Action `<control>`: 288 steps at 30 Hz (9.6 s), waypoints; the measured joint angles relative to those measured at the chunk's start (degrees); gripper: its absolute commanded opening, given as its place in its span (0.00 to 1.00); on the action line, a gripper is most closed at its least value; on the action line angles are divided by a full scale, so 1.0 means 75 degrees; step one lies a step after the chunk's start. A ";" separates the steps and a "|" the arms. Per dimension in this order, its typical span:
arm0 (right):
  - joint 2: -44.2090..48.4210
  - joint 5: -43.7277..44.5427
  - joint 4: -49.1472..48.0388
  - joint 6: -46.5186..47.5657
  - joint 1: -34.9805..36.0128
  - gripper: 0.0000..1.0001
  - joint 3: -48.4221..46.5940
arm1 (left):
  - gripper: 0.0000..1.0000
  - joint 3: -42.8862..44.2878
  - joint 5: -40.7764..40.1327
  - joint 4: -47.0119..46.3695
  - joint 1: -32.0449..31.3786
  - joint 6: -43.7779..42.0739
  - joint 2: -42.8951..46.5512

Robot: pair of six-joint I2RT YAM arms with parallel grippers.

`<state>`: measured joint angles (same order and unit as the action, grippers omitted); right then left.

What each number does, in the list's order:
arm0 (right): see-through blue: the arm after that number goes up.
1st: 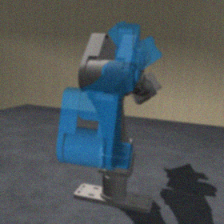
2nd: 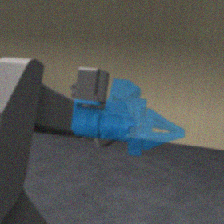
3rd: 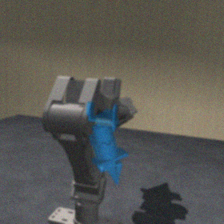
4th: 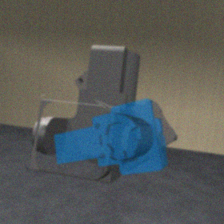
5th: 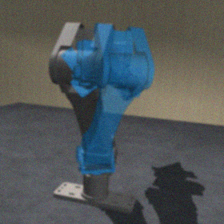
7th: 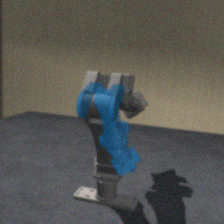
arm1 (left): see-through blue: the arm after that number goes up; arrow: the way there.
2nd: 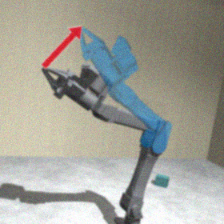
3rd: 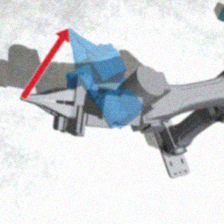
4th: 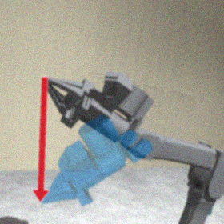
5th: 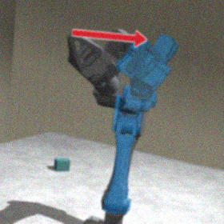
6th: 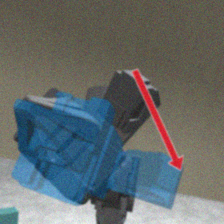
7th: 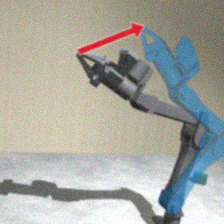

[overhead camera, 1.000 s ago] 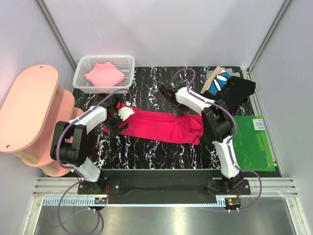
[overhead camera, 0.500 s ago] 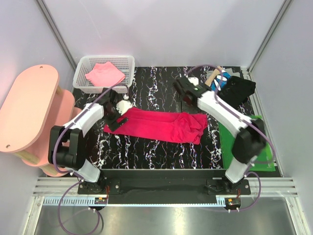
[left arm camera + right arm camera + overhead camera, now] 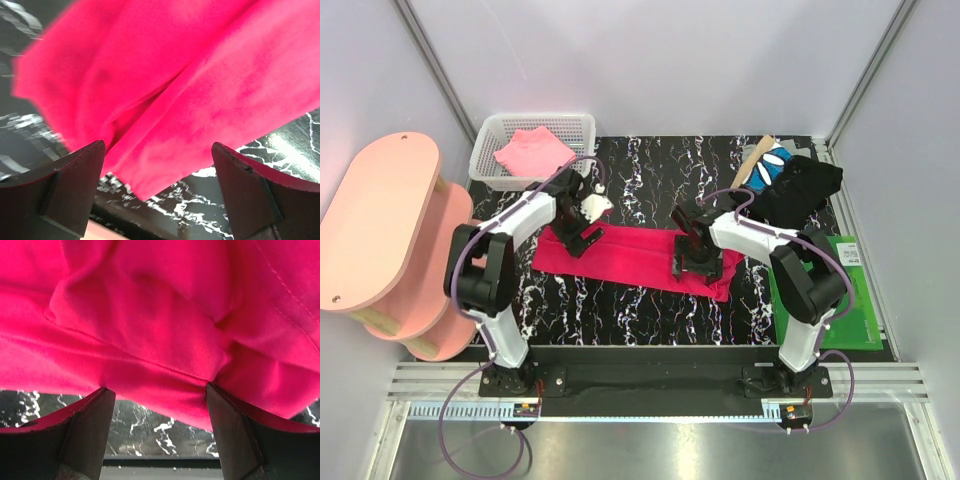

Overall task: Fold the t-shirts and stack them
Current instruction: Rotate the tshirt 80 degrees, then grab the bottom of the folded rectangular tshirt with right arm

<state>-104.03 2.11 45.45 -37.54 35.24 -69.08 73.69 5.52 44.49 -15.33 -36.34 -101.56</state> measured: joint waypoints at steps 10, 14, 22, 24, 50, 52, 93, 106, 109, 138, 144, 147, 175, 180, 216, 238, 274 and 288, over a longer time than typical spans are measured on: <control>-0.0274 0.0125 -0.0073 -0.0143 -0.0067 0.78 -0.0058 | 0.91 -0.0152 -0.0154 -0.0125 0.0452 0.0015 -0.0836; -0.0294 0.0035 -0.0073 -0.0169 -0.0245 0.78 -0.0061 | 0.90 -0.0662 -0.0050 -0.0294 0.0883 -0.0087 -0.0527; -0.0586 -0.0099 -0.0085 0.0114 -0.0670 0.78 -0.0501 | 0.89 -0.2358 0.0286 -0.0466 0.1644 -0.0449 0.0828; -0.0711 -0.0047 -0.0064 0.0259 -0.0679 0.77 -0.0705 | 0.88 -0.2658 0.0312 -0.0510 0.1676 -0.0513 0.1105; -0.3424 0.1207 0.1501 0.1317 -0.2060 0.75 -0.5630 | 0.90 -0.0933 0.1358 0.1530 0.1081 -0.0032 0.3080; -0.3019 0.1664 0.1550 0.1343 -0.1958 0.76 -0.5543 | 0.89 -0.0927 0.1227 0.1451 0.1032 -0.0035 0.2850; -0.2031 0.0562 0.0997 0.0557 -0.1411 0.71 -0.2649 | 0.86 -0.0903 -0.1215 -0.0440 0.0886 -0.0154 -0.0283; -0.4637 0.0026 0.1935 0.1507 -0.2122 0.70 -0.7093 | 0.84 -0.1722 -0.0702 -0.0621 0.0839 0.0128 0.0358; -0.5490 -0.0286 0.2422 0.1915 -0.2151 0.70 -0.8664 | 0.84 -0.2022 -0.0446 -0.0472 0.0638 0.0309 0.0618; -0.7090 -0.0775 0.1580 0.2798 -0.2716 0.68 -1.1640 | 0.84 -0.1906 0.1690 0.1393 -0.0991 0.1343 0.2503; -0.6295 -0.0810 0.1492 0.2865 -0.2637 0.69 -1.1310 | 0.84 -0.1052 0.1609 0.1778 -0.0487 0.1443 0.4097; -0.5269 -0.0781 0.1448 0.2897 -0.2390 0.70 -1.0657 | 0.84 -0.1032 0.1393 0.1804 -0.0041 0.1527 0.4503; -0.2527 0.0367 0.1294 0.2798 0.2352 0.56 -0.4774 | 0.84 -0.1480 0.2328 0.1652 0.4575 0.1614 0.5045; -0.2809 -0.0035 0.1172 0.2620 0.2474 0.56 -0.5010 | 0.85 -0.1533 0.2410 0.1687 0.4593 0.1571 0.5123; -0.2795 -0.0146 0.0309 0.2433 0.2894 0.57 -0.3654 | 0.84 -0.1533 0.2903 0.1982 0.5045 0.1087 0.5024; -0.1626 0.0868 0.1909 0.2876 0.4558 0.73 -0.3538 | 0.84 -0.1533 0.2981 0.2122 0.5155 0.0906 0.5036; -0.2847 0.1600 0.1425 0.3462 0.4943 0.67 -0.3826 | 0.84 -0.1903 0.3025 0.2171 0.5211 0.0705 0.5365; -0.2763 0.1218 0.1224 0.3343 0.4398 0.58 -0.3605 | 0.84 -0.1993 0.3010 0.2171 0.5237 0.0644 0.5394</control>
<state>-124.75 11.25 54.63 -12.47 68.23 -96.12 58.74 28.10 60.77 23.94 -31.51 -61.10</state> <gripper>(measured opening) 0.603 0.845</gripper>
